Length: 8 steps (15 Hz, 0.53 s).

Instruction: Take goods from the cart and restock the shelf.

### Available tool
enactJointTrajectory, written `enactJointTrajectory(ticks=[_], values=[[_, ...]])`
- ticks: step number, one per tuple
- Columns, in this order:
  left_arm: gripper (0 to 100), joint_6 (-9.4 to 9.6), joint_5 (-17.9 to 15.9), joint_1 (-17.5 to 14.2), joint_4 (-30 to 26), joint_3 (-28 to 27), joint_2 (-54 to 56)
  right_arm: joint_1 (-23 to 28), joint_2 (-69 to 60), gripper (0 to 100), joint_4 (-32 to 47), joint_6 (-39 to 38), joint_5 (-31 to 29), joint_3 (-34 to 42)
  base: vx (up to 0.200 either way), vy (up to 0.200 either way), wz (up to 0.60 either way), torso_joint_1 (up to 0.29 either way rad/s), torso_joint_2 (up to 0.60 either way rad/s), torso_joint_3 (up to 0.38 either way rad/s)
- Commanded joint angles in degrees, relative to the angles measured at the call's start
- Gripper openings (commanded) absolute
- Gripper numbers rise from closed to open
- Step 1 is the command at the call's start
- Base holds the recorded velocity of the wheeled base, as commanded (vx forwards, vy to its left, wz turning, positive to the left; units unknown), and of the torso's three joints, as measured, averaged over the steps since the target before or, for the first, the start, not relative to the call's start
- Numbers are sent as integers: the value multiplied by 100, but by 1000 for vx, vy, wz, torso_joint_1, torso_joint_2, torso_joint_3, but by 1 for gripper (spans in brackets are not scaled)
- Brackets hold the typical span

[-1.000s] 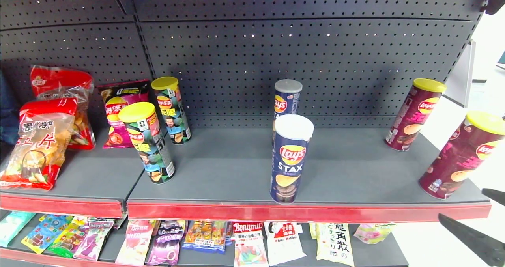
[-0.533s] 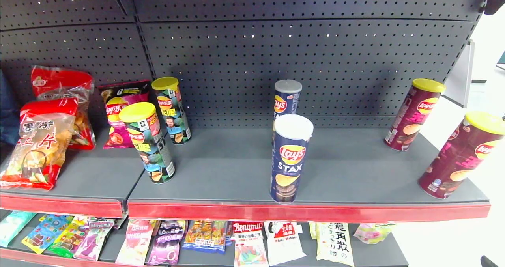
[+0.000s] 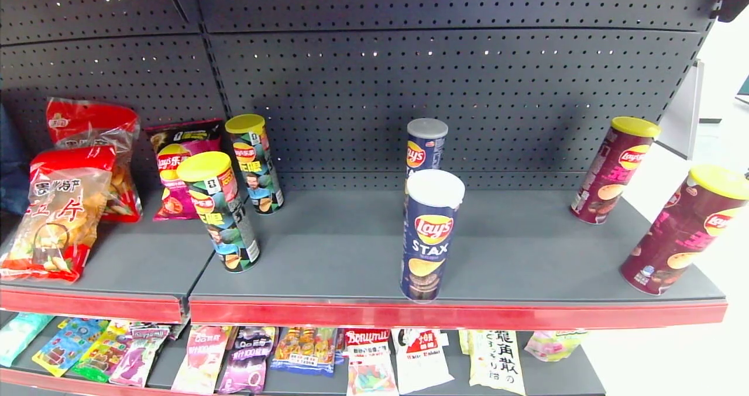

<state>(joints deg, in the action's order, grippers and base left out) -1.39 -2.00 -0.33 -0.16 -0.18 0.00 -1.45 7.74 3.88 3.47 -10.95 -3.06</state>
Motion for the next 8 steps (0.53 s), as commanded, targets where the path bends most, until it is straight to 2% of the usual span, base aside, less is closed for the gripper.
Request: enactJointTrajectory(ticks=[1, 3, 4, 5, 6, 8], values=[[100, -2, -2, -2, -2, 1, 0, 268, -291, 100, -1, 22, -21, -28, 0, 0, 0, 0, 0, 0], [100, -2, -2, -2, -2, 1, 0, 163, -739, 100, -19, -75, 58, -10, 0, 0, 0, 0, 0, 0], [100, -2, -2, -2, -2, 1, 0, 119, -774, 100, -27, -101, 400, 7, 0, 0, 0, 0, 0, 0], [100, -2, 7, -2, -2, 1, 0, 119, -774, 100, -27, -101, 471, 16, 0, 0, 0, 0, 0, 0], [100, -2, -2, -2, -2, 1, 0, 119, -774, 100, -203, -110, 1429, 77, 0, 0, 0, 0, 0, 0], [100, -2, -2, -2, -2, 1, 0, 119, -774, 100, -256, -172, 1464, 113, 0, 0, 0, 0, 0, 0]])
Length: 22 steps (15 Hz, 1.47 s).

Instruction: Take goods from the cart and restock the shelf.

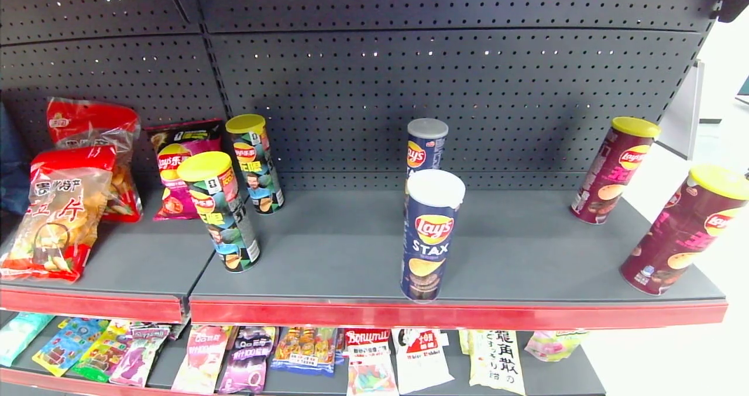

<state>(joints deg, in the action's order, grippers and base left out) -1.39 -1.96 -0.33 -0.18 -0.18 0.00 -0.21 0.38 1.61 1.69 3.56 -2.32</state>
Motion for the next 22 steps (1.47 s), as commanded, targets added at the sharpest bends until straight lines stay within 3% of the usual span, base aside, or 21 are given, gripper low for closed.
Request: enactJointTrajectory(ticks=[1, 3, 4, 6, 9, 12, 22], values=[[100, -2, -6, -2, 1, 1, 0, -6, -38, 100, -91, -90, -84, 56, 0, 0, 0, 0, 0, 0], [100, -2, 3, -2, 1, 9, 0, -6, -38, 100, -135, -222, -48, 65, 0, 0, 0, 0, 0, 0], [100, 7, -6, -2, 1, 1, 0, -6, -38, 100, -126, -249, 312, 65, 0, 0, 0, 0, 0, 0], [100, 7, 3, -2, 1, 1, 0, -6, -38, 100, -91, -249, 479, 65, 0, 0, 0, 0, 0, 0], [100, 25, -6, -2, 1, 1, 0, 3, -38, 100, -170, -389, -426, 100, 0, 0, 0, 0, 0, 0], [100, 34, -6, -2, 1, 1, 0, -6, -20, 100, -178, -231, -92, 232, 0, 0, 0, 0, 0, 0], [100, 148, -6, -2, 1, 9, 0, 21, -38, 100, -170, -231, -321, 223, 0, 0, 0, 0, 0, 0]])
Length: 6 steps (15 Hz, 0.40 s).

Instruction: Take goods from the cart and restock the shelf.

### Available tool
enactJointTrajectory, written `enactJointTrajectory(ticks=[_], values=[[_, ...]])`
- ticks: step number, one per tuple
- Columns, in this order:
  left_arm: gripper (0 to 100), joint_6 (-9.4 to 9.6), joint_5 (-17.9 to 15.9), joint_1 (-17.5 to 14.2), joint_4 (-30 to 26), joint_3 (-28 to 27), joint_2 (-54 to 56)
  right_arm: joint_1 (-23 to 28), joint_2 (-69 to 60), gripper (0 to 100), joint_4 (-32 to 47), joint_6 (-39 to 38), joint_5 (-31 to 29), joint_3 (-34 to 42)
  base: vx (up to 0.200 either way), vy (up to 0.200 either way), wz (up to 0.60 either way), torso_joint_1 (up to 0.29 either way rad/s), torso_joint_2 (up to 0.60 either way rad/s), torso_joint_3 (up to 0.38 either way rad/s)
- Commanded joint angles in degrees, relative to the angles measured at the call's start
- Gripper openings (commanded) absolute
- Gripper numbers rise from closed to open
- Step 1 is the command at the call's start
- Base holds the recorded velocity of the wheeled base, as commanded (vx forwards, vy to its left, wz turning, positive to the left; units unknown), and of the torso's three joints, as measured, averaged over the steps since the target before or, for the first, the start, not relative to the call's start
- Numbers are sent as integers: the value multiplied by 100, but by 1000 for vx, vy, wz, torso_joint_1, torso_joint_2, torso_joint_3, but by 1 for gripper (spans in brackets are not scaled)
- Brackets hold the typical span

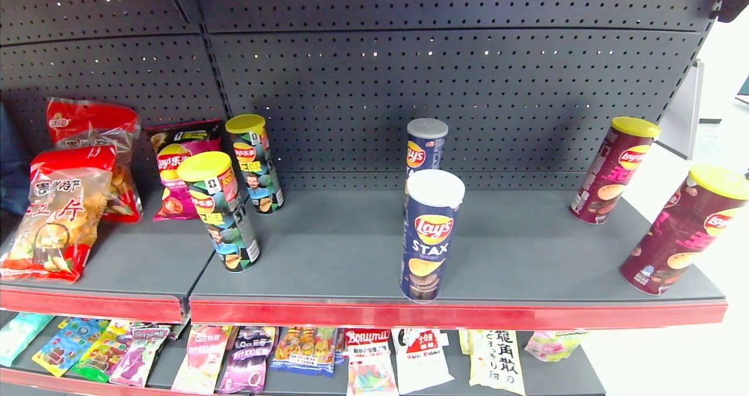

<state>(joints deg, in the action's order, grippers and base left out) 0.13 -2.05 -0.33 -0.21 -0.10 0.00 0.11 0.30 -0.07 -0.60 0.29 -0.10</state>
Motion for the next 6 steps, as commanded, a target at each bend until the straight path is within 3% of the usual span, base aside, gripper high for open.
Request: enactJointTrajectory(ticks=[1, 6], values=[[100, -5, 3, -2, -6, 1, 0, -11, -30, 100, -1, 7, 6, 1, 0, 0, 0, 0, 0, 0], [100, -5, 3, -2, -6, 1, 0, -11, -30, 100, -1, 25, 6, 10, 0, 0, 0, 0, 0, 0]])
